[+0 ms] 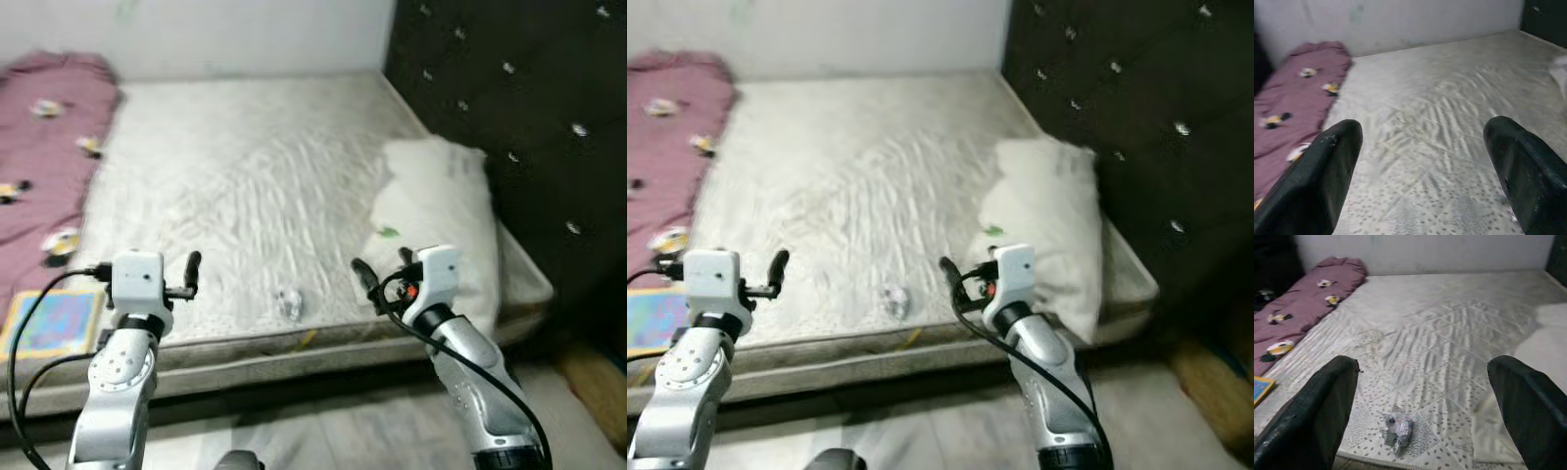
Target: Clean up the room
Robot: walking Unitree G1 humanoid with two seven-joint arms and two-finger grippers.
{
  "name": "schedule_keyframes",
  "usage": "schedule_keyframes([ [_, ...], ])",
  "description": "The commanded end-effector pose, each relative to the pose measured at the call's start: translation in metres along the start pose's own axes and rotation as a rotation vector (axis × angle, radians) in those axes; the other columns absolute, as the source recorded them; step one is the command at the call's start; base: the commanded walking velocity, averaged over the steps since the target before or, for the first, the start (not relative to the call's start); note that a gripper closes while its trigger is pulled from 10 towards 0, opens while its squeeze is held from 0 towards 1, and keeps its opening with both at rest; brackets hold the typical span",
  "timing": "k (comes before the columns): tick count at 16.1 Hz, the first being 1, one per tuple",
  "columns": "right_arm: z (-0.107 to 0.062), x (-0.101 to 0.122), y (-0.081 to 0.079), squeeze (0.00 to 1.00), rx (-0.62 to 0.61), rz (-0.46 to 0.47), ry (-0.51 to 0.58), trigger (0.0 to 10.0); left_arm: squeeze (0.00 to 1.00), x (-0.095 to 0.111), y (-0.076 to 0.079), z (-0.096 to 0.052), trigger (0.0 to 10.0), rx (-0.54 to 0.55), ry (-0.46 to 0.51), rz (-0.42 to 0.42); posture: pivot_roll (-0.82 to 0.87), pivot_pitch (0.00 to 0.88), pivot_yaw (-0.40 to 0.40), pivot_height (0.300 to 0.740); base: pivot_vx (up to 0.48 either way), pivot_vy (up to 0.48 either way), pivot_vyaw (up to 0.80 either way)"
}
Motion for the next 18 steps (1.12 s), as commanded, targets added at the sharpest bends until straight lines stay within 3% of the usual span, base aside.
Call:
schedule_keyframes([
  [1, -0.003, 0.002, 0.008, 0.00, -0.024, -0.005, 0.000, 10.0, 0.00, 0.005, 0.006, 0.000, 10.0, -0.034, 0.025, -0.009, 0.00, 0.000, -0.031, 0.740, 0.000, 0.000, 0.80],
  [3, -0.003, 0.002, 0.009, 0.00, -0.037, 0.010, 0.009, 10.0, 0.00, 0.006, 0.007, -0.001, 10.0, -0.050, 0.033, -0.010, 0.00, 0.000, -0.031, 0.740, 0.000, 0.000, 0.80],
  [6, -0.004, 0.003, 0.013, 0.00, -0.071, 0.022, 0.026, 10.0, 0.00, 0.006, 0.006, -0.002, 10.0, -0.060, 0.037, -0.028, 0.01, 0.000, -0.031, 0.740, 0.000, 0.000, 0.00],
  [11, -0.007, 0.005, 0.026, 0.00, -0.151, 0.016, 0.054, 10.0, 0.00, 0.004, 0.011, -0.007, 10.0, -0.085, 0.035, -0.047, 0.01, 0.000, -0.046, 0.740, 0.307, 0.000, 0.00],
  [18, -0.005, 0.006, 0.029, 0.00, -0.171, 0.003, 0.062, 10.0, 0.00, 0.005, 0.012, -0.007, 10.0, -0.099, 0.038, -0.048, 0.02, 0.000, -0.045, 0.740, 0.387, 0.000, 0.00],
])
Point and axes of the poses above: a point about 5 cm out from each wrist's last joint towards the gripper, its own z axis pointing out of the wrist towards the gripper, its own x axis along the axis of the wrist's last joint, y = z × x, the point moved 3 cm from there along z, pointing out of the wrist towards the gripper, and after that the axes turned 11 degrees about z, right-handed, at the moved point
